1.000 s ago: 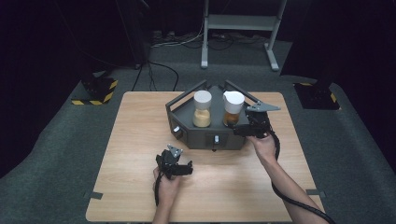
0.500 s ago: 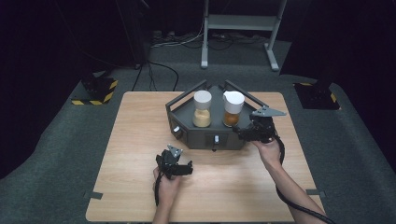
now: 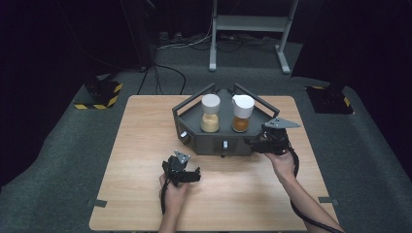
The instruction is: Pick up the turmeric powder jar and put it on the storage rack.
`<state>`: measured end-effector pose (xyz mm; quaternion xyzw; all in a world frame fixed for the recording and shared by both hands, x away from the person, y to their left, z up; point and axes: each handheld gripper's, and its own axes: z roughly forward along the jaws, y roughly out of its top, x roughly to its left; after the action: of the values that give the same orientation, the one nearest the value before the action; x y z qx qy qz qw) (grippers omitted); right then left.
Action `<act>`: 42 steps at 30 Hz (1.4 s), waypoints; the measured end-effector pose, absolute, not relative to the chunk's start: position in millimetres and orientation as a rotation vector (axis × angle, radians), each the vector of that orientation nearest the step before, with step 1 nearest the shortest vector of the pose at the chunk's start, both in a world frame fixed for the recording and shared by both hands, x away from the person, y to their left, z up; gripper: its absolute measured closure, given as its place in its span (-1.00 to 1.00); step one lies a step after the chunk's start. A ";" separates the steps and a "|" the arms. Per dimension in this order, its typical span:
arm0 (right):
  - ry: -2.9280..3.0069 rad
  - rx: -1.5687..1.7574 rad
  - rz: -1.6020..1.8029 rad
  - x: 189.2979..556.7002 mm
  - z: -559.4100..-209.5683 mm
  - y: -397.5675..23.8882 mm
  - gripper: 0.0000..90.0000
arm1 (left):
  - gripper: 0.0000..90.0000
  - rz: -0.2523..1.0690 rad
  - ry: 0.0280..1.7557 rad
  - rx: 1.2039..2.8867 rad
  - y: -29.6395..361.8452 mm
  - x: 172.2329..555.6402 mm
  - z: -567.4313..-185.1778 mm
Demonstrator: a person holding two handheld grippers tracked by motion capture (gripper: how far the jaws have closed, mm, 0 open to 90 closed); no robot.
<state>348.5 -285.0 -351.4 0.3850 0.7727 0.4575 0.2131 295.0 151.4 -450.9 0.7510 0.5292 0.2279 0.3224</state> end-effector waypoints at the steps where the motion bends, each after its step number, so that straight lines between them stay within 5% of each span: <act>1: 2.145 1.068 1.267 347.1 -352.7 -285.3 -0.76 | -0.90 0.598 1.389 1.972 151.4 295.1 -450.9; 42: 2.245 1.145 1.102 326.0 -420.0 -290.0 -0.76 | -0.90 0.598 1.391 1.970 151.1 295.0 -450.9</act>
<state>326.0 -290.0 -420.0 0.4084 0.8006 0.3931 0.1942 295.0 151.1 -450.9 0.7506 0.5298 0.2280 0.3225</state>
